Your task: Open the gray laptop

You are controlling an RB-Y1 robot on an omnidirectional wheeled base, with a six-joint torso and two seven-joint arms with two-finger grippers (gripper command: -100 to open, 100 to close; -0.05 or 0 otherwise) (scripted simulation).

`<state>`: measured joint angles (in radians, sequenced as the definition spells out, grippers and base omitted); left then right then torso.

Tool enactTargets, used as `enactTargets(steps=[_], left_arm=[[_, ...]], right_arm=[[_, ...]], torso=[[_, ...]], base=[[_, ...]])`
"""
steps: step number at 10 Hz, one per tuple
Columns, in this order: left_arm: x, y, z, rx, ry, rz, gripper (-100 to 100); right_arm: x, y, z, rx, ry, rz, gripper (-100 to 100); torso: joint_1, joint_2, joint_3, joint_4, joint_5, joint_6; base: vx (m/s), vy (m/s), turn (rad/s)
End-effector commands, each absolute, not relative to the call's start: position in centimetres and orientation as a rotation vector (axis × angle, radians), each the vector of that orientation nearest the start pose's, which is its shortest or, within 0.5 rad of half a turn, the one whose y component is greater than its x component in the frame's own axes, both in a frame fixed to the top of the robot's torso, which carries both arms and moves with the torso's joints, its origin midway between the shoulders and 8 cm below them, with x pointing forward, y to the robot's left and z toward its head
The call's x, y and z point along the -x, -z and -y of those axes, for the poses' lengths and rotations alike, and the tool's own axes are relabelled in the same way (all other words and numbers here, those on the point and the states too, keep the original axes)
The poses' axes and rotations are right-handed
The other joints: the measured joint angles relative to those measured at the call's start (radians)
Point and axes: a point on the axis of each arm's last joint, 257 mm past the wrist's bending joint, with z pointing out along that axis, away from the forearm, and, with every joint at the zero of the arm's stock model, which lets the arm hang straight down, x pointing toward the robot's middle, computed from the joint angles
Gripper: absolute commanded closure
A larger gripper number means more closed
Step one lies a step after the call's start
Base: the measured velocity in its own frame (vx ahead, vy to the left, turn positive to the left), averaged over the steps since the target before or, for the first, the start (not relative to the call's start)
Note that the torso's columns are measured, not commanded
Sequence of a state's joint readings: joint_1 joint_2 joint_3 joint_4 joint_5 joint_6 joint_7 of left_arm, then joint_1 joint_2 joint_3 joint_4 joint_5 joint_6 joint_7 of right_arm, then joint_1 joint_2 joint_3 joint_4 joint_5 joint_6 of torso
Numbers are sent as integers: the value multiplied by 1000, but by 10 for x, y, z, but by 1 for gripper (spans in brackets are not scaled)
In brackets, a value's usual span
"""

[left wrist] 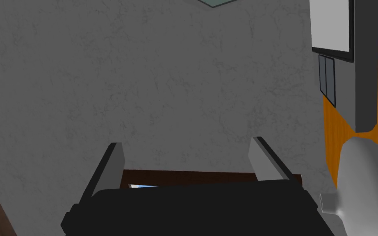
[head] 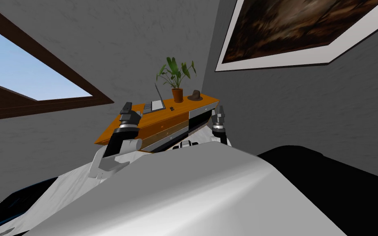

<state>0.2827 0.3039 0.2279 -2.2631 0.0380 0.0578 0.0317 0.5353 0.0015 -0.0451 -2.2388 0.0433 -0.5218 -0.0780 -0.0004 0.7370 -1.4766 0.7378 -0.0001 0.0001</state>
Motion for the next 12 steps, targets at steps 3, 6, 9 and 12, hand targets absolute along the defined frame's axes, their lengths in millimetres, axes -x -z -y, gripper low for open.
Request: enactTargets(steps=[3, 6, 9, 12], left_arm=[[-439, -3, -375, 827, 971, -1003, -100], [-445, -15, -396, 855, 929, -1005, -100], [-449, -15, -410, 892, 893, -1016, -100], [-451, -14, -425, 933, 854, -1025, -100]], right_arm=[[-343, 1, 295, -698, -1278, -649, 0], [-343, 1, 295, -698, -1278, -649, 0], [-343, 1, 295, -697, -1278, -649, 0], [-343, 1, 295, -698, -1278, -649, 0]], torso=[[1, 2, 1, 0, 0, 0], [0, 1, 0, 0, 0, 0], [3, 1, 1, 0, 1, 0], [-2, 1, 1, 0, -1, 0]], base=[[25, -96, -14], [26, -95, -25], [31, -84, -12], [30, -103, -15]])
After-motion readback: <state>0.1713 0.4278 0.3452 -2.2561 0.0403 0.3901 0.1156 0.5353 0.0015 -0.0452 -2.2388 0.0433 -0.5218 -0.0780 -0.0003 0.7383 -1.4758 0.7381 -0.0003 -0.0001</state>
